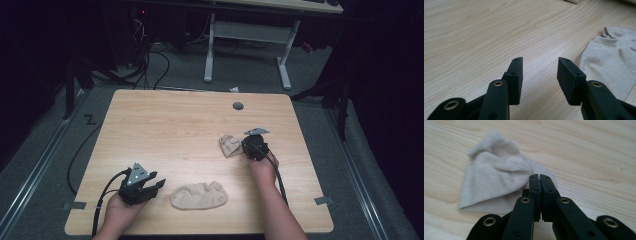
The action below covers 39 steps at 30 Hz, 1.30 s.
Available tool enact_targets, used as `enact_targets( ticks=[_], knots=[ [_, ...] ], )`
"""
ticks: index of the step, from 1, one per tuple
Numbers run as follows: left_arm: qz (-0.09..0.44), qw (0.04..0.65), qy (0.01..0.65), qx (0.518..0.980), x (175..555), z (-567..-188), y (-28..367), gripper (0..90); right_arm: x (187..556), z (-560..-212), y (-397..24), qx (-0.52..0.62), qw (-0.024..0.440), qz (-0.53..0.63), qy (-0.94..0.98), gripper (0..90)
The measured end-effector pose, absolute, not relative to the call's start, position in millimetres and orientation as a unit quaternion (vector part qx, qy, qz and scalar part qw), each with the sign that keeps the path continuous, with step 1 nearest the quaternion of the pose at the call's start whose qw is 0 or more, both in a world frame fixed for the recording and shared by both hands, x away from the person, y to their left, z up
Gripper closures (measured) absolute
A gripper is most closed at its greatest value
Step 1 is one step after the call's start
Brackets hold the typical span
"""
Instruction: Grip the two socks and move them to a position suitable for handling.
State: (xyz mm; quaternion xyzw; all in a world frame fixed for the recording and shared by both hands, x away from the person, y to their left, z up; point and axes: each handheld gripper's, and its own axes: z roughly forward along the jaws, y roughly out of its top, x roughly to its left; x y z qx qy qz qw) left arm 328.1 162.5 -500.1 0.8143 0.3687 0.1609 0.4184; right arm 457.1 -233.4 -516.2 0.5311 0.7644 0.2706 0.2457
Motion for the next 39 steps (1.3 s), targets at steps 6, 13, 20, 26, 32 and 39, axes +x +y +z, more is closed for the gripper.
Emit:
enact_targets(
  ticks=[6,13,20,26,32,39],
  knots=[
    [0.158,0.418,0.365,0.817,328.4,-500.3,163.9,56.4,454.2,-520.0,-230.0,0.528,0.228,0.275,0.771,88.4],
    [0.153,0.42,0.362,0.818,328.2,-500.5,159.8,55.7,420.5,-521.3,-204.4,0.479,0.222,0.287,0.799,88.0],
    [0.148,0.42,0.356,0.821,327.1,-500.8,155.7,55.7,382.5,-523.9,-191.9,0.45,0.228,0.298,0.811,87.9],
    [0.148,0.418,0.352,0.824,324.9,-501.1,154.0,55.6,367.4,-523.3,-213.5,0.454,0.24,0.289,0.808,85.9],
    [0.146,0.417,0.354,0.824,327.0,-501.8,153.2,55.6,370.1,-518.7,-228.7,0.473,0.233,0.309,0.791,84.7],
    [0.147,0.415,0.358,0.823,329.3,-502.4,153.3,55.6,387.1,-520.3,-233.6,0.498,0.246,0.302,0.775,85.2]
  ],
)
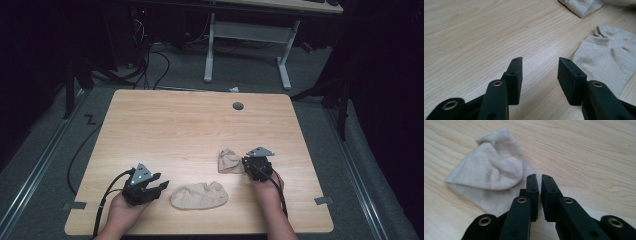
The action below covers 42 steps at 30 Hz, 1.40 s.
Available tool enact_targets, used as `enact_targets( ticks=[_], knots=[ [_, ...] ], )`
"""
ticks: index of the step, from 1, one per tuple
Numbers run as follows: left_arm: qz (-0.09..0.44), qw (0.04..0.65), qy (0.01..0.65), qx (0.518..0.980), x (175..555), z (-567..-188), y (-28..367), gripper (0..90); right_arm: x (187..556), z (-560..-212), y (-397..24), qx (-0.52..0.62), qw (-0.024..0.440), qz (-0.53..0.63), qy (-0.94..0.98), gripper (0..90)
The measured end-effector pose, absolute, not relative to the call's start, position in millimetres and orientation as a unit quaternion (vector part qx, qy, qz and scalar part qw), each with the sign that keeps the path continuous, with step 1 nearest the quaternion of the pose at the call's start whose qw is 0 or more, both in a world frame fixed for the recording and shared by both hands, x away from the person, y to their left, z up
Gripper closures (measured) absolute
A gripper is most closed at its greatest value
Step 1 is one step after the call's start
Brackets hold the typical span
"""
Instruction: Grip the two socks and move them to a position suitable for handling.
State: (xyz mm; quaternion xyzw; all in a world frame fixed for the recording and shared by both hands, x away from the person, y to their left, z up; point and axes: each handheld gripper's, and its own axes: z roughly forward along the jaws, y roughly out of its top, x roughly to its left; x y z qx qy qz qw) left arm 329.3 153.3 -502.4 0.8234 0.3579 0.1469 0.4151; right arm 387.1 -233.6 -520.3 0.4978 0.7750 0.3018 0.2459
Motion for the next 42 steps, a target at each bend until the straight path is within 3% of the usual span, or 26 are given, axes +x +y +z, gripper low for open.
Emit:
enact_targets(
  ticks=[11,19,25,28,29,30,31,42],
  knots=[
    [0.145,0.414,0.36,0.823,328.9,-503.3,153.4,55.3,398.3,-527.3,-208.4,0.446,0.241,0.308,0.805,87.7],
    [0.143,0.411,0.359,0.825,330.2,-503.6,153.3,55.1,391.5,-504.9,-193.0,0.442,0.247,0.347,0.79,70.6],
    [0.144,0.41,0.353,0.829,328.9,-504.4,151.6,55.1,401.2,-518.2,-184.8,0.468,0.216,0.339,0.787,59.6],
    [0.142,0.409,0.353,0.83,329.1,-504.8,151.6,55.0,403.1,-522.4,-184.6,0.473,0.205,0.332,0.79,62.6],
    [0.142,0.409,0.353,0.829,329.3,-504.9,151.6,55.0,403.2,-523.6,-183.9,0.471,0.202,0.33,0.793,68.3],
    [0.141,0.41,0.354,0.829,329.4,-504.7,151.8,55.0,401.2,-522.8,-181.9,0.463,0.203,0.327,0.798,80.2],
    [0.141,0.411,0.355,0.828,329.4,-504.6,151.7,55.0,399.8,-521.3,-181.0,0.457,0.211,0.328,0.8,81.9],
    [0.141,0.41,0.355,0.828,329.9,-504.3,151.5,54.7,382.1,-489.8,-188.4,0.44,0.245,0.386,0.773,82.9]
  ],
)
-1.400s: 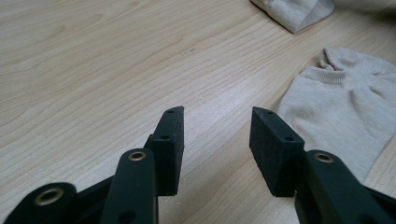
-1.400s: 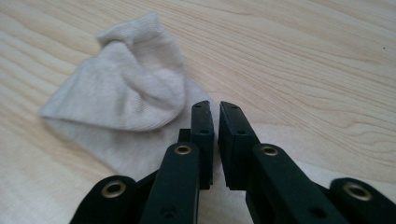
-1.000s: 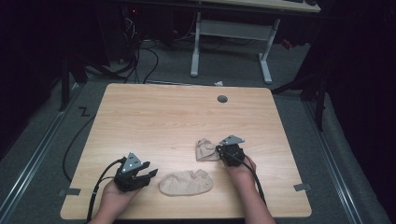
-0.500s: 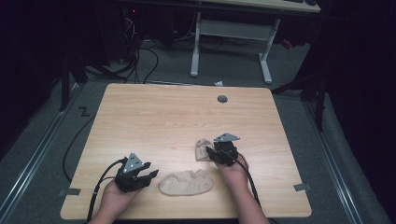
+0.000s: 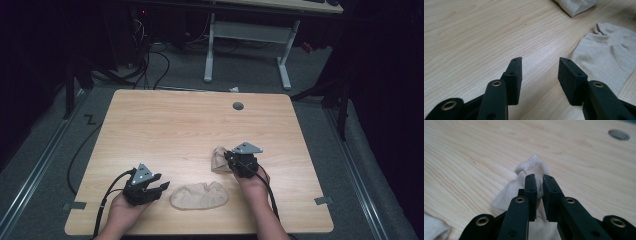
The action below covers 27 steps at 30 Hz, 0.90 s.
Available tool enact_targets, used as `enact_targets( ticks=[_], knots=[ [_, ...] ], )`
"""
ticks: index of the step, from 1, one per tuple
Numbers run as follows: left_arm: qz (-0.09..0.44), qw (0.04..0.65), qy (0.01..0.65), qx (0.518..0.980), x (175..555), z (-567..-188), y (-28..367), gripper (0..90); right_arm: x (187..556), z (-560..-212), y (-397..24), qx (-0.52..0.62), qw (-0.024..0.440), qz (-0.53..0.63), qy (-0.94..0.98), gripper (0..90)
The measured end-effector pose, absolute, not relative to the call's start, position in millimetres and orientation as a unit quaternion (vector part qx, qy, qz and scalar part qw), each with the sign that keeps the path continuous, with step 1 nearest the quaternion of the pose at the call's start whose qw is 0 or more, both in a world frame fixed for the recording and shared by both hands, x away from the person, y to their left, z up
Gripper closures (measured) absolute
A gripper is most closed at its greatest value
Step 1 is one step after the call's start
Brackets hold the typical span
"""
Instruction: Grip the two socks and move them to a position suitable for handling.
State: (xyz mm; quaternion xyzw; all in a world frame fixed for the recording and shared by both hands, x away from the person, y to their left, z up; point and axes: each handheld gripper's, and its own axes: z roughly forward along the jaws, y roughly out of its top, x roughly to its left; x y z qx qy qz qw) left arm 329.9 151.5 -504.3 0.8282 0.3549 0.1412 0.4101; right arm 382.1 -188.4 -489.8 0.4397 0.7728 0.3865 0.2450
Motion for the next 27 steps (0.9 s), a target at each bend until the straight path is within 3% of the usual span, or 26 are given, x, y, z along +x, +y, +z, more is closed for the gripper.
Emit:
enact_targets(
  ticks=[9,21,27],
  knots=[
    [0.14,0.411,0.359,0.826,330.8,-503.8,153.4,54.8,372.2,-467.5,-180.0,0.411,0.251,0.427,0.765,83.5],
    [0.143,0.414,0.369,0.82,331.9,-502.7,159.0,54.8,362.2,-449.0,-116.2,0.332,0.237,0.459,0.789,83.4],
    [0.144,0.417,0.371,0.817,331.7,-501.9,162.7,54.7,353.6,-434.1,-117.5,0.324,0.234,0.487,0.777,83.4]
  ],
)
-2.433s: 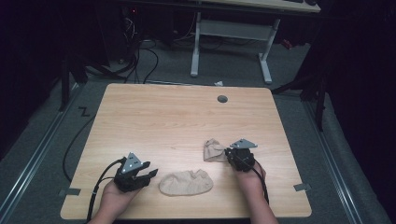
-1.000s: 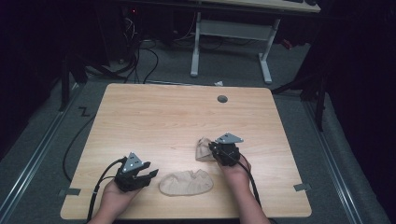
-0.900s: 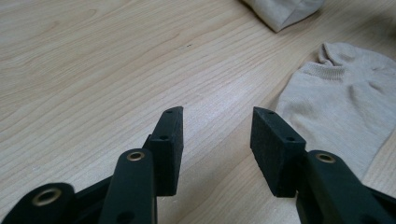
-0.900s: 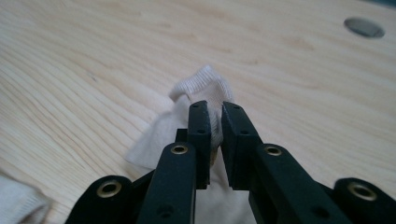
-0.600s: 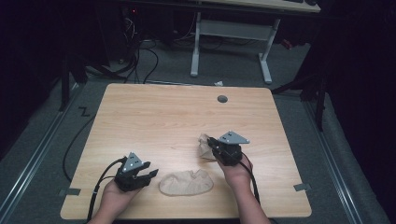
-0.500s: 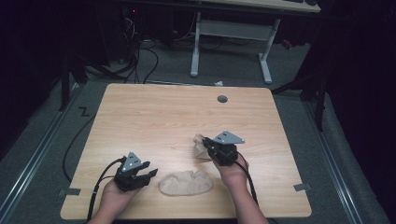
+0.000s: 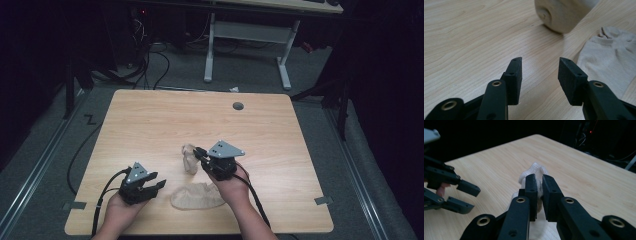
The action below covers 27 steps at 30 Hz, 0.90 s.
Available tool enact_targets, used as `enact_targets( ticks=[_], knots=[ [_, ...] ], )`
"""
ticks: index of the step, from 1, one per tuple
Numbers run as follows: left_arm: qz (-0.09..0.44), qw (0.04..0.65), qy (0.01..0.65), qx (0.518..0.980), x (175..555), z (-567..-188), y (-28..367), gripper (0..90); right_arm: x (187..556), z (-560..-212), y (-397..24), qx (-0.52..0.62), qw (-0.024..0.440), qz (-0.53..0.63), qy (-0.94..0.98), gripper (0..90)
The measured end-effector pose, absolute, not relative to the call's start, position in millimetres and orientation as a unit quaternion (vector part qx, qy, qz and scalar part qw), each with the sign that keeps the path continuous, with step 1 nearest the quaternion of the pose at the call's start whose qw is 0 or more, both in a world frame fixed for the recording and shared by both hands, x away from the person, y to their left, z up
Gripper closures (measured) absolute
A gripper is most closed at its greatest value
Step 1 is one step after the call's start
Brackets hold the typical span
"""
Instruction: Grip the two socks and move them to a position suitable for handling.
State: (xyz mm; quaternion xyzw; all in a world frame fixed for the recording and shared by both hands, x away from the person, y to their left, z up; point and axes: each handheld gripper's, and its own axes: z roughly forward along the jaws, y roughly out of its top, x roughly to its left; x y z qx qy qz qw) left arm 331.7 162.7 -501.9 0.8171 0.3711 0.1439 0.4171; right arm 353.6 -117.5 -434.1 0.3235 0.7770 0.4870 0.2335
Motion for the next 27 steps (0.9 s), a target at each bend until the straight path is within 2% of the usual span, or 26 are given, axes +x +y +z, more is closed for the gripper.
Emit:
enact_targets(
  ticks=[7,16,27],
  knots=[
    [0.142,0.418,0.371,0.817,333.1,-501.8,160.4,53.7,363.8,-458.8,-137.0,0.36,0.221,0.457,0.783,83.3],
    [0.144,0.418,0.369,0.818,332.8,-502.1,158.3,53.7,366.0,-465.1,-159.3,0.387,0.228,0.45,0.772,83.3],
    [0.143,0.42,0.363,0.819,332.7,-500.5,158.9,55.7,372.6,-490.6,-172.6,0.414,0.228,0.405,0.783,83.3]
  ],
)
